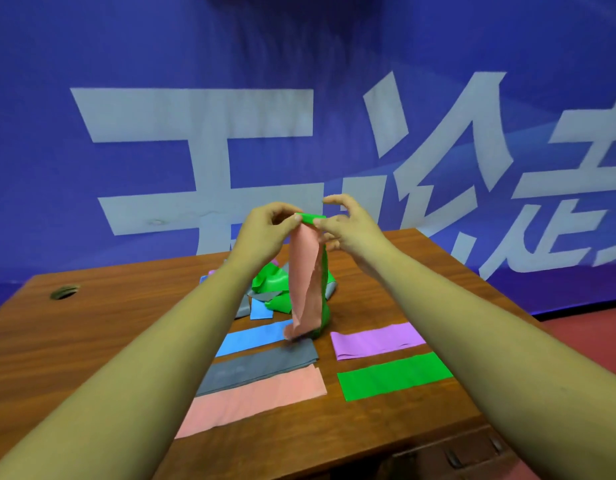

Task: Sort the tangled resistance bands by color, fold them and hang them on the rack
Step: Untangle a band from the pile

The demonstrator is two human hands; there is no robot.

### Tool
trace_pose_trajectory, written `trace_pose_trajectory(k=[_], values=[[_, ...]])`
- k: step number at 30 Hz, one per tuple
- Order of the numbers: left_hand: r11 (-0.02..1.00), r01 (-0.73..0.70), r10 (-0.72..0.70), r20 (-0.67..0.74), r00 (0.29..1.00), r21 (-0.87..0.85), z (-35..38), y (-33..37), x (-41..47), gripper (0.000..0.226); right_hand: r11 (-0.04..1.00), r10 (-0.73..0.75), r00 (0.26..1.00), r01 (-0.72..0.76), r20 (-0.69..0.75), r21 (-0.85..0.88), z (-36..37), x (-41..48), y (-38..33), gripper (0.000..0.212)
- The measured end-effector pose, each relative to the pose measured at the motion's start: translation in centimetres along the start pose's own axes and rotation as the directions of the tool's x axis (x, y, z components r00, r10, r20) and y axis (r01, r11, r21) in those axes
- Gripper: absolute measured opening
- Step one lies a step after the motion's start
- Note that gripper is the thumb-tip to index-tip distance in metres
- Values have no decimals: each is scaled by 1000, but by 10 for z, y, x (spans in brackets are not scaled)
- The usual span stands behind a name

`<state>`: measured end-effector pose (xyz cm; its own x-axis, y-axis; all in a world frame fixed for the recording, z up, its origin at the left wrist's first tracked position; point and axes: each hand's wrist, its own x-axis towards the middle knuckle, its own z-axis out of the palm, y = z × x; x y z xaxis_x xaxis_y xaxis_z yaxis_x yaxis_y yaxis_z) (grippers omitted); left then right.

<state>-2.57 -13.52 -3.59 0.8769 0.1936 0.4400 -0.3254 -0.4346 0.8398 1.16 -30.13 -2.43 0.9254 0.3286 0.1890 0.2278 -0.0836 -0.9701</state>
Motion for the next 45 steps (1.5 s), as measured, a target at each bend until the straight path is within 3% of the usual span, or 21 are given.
trace_pose_trajectory(k=[4, 8, 14, 18, 22, 26, 29, 32, 37, 42, 45], values=[[995, 9, -13, 37, 999, 101, -1, -8, -2, 9, 971, -81, 996, 89, 46, -222, -3, -3, 6, 18], [981, 7, -20, 63, 998, 192, 0, -16, 3, 12, 978, -37, 999, 36, 2, -207, -5, -1, 8, 19], [995, 11, -24, 133, 991, 99, 10, -22, 16, 10, 994, 105, 990, -107, -96, -19, -10, 7, 24, 19], [994, 35, -47, 107, 993, 107, 24, -27, 23, 5, 975, 199, 969, -182, -144, 125, -12, 15, 36, 14], [989, 61, -62, 0, 998, 134, 29, -43, 32, 8, 883, 367, 913, -282, -178, 376, -22, 24, 50, 8], [996, 86, -83, -103, 991, 23, 24, -54, 42, 12, 960, 255, 941, -219, -223, 174, -34, 22, 63, 12], [987, 95, -83, -97, 992, 130, 23, -56, 50, 13, 982, 161, 965, -136, -206, 130, -37, 22, 60, 16], [887, 106, -136, 34, 990, 449, 28, -58, 46, 25, 997, 64, 979, -53, -193, 64, -37, 21, 48, 16], [770, -30, -65, 125, 990, 638, 38, -48, 25, 30, 992, -105, 985, 93, -134, -90, -30, 11, 21, 23], [430, -44, -220, 152, 964, 902, 29, -26, 8, 36, 982, -133, 987, 119, -89, -146, -26, -2, 7, 27], [335, -84, -360, 210, 909, 938, 22, -22, 0, 33, 987, -78, 995, 67, -68, -145, -24, -9, 8, 25]])
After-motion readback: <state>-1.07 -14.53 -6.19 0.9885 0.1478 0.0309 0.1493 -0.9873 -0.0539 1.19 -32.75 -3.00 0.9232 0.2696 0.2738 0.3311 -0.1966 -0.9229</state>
